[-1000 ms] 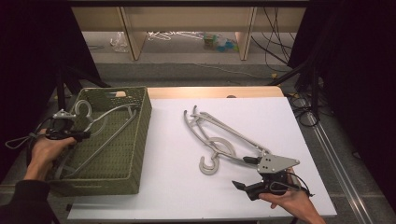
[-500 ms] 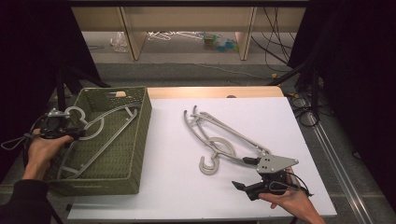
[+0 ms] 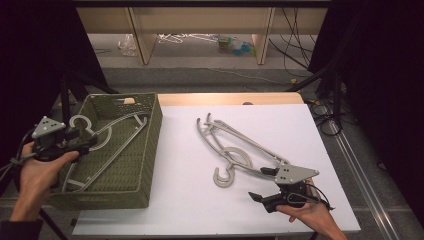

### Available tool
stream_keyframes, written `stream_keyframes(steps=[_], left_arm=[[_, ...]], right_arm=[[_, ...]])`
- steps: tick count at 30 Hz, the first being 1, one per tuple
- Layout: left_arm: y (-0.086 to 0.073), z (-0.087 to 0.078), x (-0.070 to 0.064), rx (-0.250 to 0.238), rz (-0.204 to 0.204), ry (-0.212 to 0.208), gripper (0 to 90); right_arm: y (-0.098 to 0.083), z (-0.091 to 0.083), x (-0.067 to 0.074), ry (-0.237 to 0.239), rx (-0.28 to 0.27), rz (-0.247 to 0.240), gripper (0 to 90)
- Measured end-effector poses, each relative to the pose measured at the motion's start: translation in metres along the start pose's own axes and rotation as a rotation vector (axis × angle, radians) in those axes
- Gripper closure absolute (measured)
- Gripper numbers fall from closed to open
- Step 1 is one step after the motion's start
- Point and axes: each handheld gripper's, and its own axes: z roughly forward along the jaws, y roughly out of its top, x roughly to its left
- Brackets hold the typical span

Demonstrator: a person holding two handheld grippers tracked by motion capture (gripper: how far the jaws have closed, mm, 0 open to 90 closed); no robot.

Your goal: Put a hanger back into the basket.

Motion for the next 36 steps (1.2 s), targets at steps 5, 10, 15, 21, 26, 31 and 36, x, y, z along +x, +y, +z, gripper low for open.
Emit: stream_keyframes(steps=[5,10,15,21,26,31,36], left_arm=[[-0.002,0.004,-0.051,-0.092,-0.003,-0.153,29.8],[-0.006,0.008,-0.099,-0.154,0.072,-0.253,22.7],[-0.016,0.016,-0.134,-0.17,0.105,-0.36,20.3],[-0.035,0.018,-0.161,-0.188,0.112,-0.409,19.1],[-0.046,0.019,-0.165,-0.205,0.098,-0.412,18.0],[-0.053,0.022,-0.169,-0.199,0.093,-0.427,17.0],[-0.055,0.021,-0.175,-0.202,0.087,-0.44,16.7]], right_arm=[[-0.002,0.0,-0.002,-0.022,-0.009,0.011,18.1],[-0.004,0.001,-0.002,-0.029,-0.008,0.012,18.1],[-0.005,0.002,-0.002,-0.035,-0.006,0.021,17.9],[-0.005,0.001,-0.001,-0.038,-0.022,0.027,17.6],[-0.006,0.001,-0.002,-0.04,-0.016,0.033,16.9],[-0.008,0.004,-0.003,-0.037,-0.016,0.028,16.7],[-0.009,0.008,-0.009,-0.041,0.013,0.034,16.8]])
